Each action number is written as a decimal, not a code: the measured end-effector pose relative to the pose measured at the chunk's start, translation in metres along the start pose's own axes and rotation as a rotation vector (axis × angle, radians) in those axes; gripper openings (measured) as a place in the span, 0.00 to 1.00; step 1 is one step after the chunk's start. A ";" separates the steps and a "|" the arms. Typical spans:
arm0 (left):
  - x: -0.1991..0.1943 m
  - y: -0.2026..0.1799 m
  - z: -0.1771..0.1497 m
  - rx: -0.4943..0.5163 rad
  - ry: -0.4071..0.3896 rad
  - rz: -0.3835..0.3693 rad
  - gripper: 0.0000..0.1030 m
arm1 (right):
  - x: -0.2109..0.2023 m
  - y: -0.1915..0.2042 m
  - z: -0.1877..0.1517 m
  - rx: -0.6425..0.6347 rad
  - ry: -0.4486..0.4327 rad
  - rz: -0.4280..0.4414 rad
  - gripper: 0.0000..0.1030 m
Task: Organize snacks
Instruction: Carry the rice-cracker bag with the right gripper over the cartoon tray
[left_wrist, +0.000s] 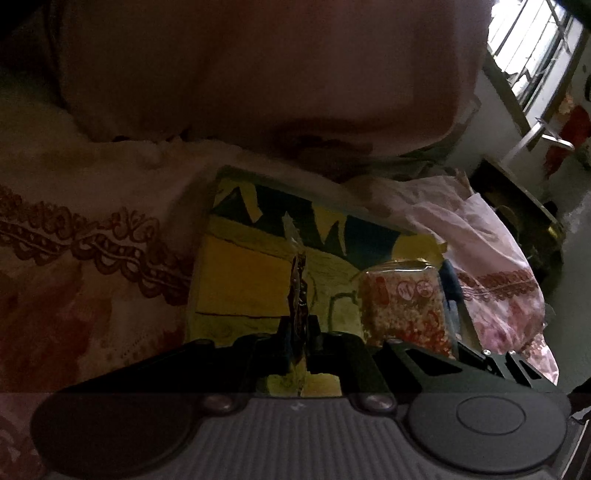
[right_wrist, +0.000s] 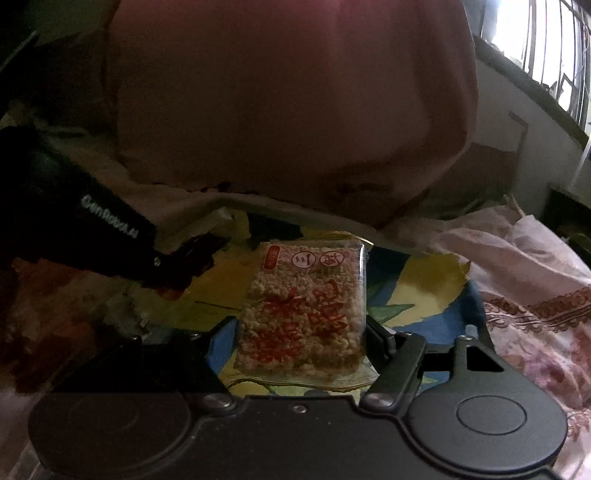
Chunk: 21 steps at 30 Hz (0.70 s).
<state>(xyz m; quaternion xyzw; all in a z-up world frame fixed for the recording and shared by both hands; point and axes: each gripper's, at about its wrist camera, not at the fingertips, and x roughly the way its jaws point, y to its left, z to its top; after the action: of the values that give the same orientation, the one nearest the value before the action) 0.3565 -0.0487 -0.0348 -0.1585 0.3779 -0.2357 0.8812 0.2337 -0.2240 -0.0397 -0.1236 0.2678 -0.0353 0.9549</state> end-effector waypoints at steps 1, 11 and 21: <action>0.003 0.002 0.000 -0.005 0.003 0.000 0.07 | 0.005 -0.001 0.000 0.009 0.011 0.005 0.70; 0.018 0.012 -0.005 -0.016 0.016 0.010 0.09 | 0.036 0.001 -0.010 0.068 0.099 0.044 0.70; 0.024 0.013 -0.009 0.012 0.029 0.105 0.17 | 0.040 -0.004 -0.016 0.113 0.110 0.048 0.74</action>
<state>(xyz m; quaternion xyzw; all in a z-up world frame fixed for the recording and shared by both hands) 0.3683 -0.0512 -0.0607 -0.1294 0.3971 -0.1937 0.8877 0.2594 -0.2368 -0.0715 -0.0611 0.3205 -0.0343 0.9446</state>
